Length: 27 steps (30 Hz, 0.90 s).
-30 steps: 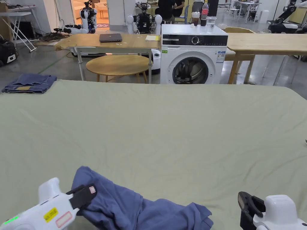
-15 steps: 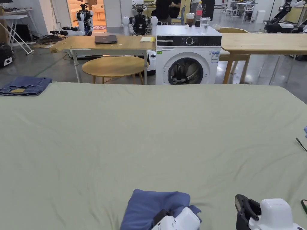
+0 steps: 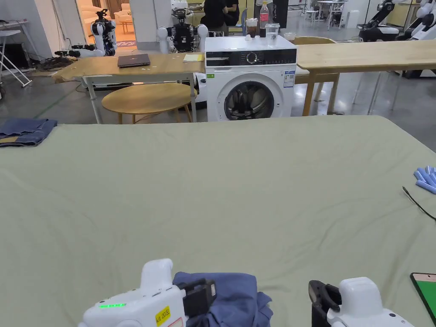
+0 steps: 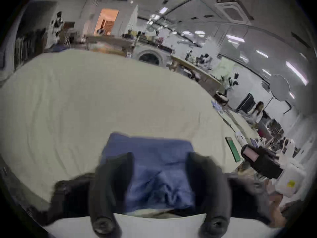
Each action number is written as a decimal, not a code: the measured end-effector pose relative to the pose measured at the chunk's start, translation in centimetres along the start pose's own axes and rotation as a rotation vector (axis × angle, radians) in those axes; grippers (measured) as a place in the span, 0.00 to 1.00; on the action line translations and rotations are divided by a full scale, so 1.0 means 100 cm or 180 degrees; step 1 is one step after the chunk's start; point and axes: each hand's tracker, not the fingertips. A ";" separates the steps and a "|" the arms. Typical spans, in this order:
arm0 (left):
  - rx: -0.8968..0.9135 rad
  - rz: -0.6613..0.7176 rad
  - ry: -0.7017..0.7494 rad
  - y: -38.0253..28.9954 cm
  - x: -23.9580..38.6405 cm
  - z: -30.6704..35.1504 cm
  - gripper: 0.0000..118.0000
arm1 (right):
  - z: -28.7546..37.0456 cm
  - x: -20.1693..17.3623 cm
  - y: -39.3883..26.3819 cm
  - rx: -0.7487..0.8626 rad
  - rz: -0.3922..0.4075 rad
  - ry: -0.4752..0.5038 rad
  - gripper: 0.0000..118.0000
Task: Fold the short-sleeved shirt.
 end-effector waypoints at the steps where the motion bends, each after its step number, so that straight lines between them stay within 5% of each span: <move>1: -0.0117 0.0055 -0.0086 -0.008 0.000 -0.006 0.33 | -0.002 -0.001 -0.001 -0.0031 0.0001 0.0021 0.00; 2: -0.0248 0.0076 -0.0169 -0.015 0.002 -0.013 0.20 | -0.004 -0.003 -0.001 -0.0065 0.0007 0.0032 0.00; 3: -0.0357 0.0059 -0.0258 -0.025 0.008 -0.020 0.17 | -0.006 -0.005 -0.002 -0.0095 0.0011 0.0048 0.00; 10: -0.0501 0.0082 -0.0360 -0.050 0.024 -0.048 0.17 | -0.012 -0.017 -0.001 -0.0213 0.0049 0.0144 0.00; 14: -0.0350 0.0110 -0.0422 -0.040 0.016 -0.023 0.17 | -0.030 -0.031 0.001 -0.0410 -0.0033 0.0484 0.00; 19: -0.0005 0.0234 -0.0500 -0.025 -0.009 0.019 0.20 | -0.077 -0.046 -0.017 -0.0783 -0.0406 0.0878 0.00; 20: 0.0021 0.0249 -0.0482 -0.022 -0.018 0.026 0.32 | -0.083 -0.045 -0.023 -0.0869 -0.0475 0.0926 0.00; 21: 0.0040 0.0274 -0.0457 -0.019 -0.029 0.032 0.68 | -0.088 -0.043 -0.030 -0.0987 -0.0502 0.0928 0.00; 22: 0.0055 0.0302 -0.0441 -0.018 -0.039 0.035 0.91 | -0.090 -0.041 -0.035 -0.1068 -0.0476 0.0875 0.00; 24: 0.0055 0.0455 -0.0362 -0.018 -0.065 0.035 0.98 | -0.095 -0.037 -0.043 -0.1163 -0.0334 0.0635 0.00; 27: -0.0046 0.0980 -0.0406 -0.021 -0.104 0.021 0.98 | -0.096 -0.025 -0.047 -0.1138 -0.0583 0.0683 0.00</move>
